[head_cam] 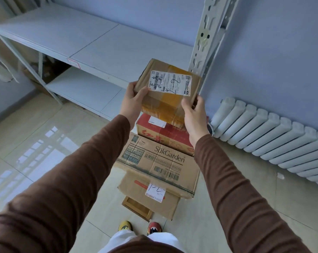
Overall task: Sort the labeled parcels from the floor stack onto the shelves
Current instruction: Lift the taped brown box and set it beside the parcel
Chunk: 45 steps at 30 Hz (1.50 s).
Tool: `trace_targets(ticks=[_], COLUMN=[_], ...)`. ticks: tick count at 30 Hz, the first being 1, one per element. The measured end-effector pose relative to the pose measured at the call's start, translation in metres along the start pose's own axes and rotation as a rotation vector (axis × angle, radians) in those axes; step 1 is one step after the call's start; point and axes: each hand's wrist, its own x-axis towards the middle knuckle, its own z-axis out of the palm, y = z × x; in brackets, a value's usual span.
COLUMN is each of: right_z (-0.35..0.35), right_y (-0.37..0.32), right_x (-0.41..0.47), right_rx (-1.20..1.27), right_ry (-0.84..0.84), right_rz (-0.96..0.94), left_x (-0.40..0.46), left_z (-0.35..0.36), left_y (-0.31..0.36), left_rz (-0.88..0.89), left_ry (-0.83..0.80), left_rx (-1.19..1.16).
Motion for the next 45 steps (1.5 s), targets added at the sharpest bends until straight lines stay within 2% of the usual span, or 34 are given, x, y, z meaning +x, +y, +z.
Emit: trace_targets(ticks=[9,14,19,28,33,38,41,45], right_z=[0.087,0.155,0.232,0.385,0.462,0.531,0.566,0.614], right_y=[-0.029,-0.039,-0.052,-0.076,-0.082,-0.082,-0.081,-0.078], right_x=[-0.039,-0.079,-0.136,-0.298,-0.414,-0.507,-0.554,-0.605], right_rx=[0.115,0.117,0.106,0.086,0.169,0.163,0.142,0.154], right_ry=[-0.217,-0.375,-0.465,-0.872,-1.078,-1.323,-1.487,-1.661], right_rz=[-0.112,-0.14,-0.186,-0.208,-0.143,-0.18,-0.231,-0.189], left_x=[-0.043,-0.089,-0.145,-0.281,-0.37,-0.446,-0.489,-0.529], left_z=[-0.12,-0.205,-0.3,-0.499,-0.597,-0.668,-0.703,-0.74], left_y=[0.024,0.029,0.032,0.037,0.041,0.039,0.039,0.032], left_rz=[0.118,0.148,0.186,0.246,0.302,0.346,0.328,0.268], left_ry=[0.113,0.258,0.395,0.765,0.859,1.026,1.135,1.24], left_rx=[-0.07,-0.138,-0.16,-0.116,-0.1,-0.105,-0.041,0.026])
